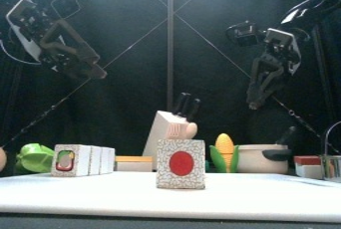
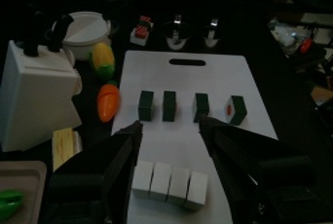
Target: Grab piece of sushi
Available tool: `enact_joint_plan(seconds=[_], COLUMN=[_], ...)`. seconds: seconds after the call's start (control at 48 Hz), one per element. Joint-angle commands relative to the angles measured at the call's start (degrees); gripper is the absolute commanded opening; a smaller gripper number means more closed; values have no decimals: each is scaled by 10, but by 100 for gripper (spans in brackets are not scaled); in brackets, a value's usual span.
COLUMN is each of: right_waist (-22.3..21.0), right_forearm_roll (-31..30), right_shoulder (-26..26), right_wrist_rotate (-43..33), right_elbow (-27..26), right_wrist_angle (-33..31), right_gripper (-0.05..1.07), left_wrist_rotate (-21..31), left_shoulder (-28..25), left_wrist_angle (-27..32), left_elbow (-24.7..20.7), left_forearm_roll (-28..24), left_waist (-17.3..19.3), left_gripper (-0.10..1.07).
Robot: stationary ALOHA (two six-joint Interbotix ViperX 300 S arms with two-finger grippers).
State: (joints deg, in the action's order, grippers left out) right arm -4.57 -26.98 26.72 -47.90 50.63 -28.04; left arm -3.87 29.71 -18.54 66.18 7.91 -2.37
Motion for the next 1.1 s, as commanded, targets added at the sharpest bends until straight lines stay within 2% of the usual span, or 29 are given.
enact_joint_plan(seconds=[0.0,0.167,0.292,0.354,0.438,0.542,0.75,1.083], right_waist=[-4,2,4,6,9,10,11,11], right_forearm_roll=[9,-10,-69,-76,-79,-75,-53,-69], right_shoulder=[11,9,9,8,5,3,-12,-63], right_wrist_rotate=[-6,6,-5,-5,-5,-6,-3,1], right_elbow=[0,23,48,49,52,59,74,18], right_wrist_angle=[6,78,178,240,286,276,266,225], right_gripper=[78,78,78,78,78,78,78,78], left_wrist_rotate=[-1,0,-4,-5,-10,-9,-11,-11], left_shoulder=[-1,-18,-67,-100,-146,-185,-251,-320], left_wrist_angle=[-8,-13,-12,-9,-7,-7,12,88], left_elbow=[-17,-34,-62,-77,-102,-123,-165,-245], left_forearm_roll=[13,20,20,19,4,-14,-12,-31], left_waist=[2,3,3,3,9,22,39,57], left_gripper=[86,86,86,86,86,86,86,86])
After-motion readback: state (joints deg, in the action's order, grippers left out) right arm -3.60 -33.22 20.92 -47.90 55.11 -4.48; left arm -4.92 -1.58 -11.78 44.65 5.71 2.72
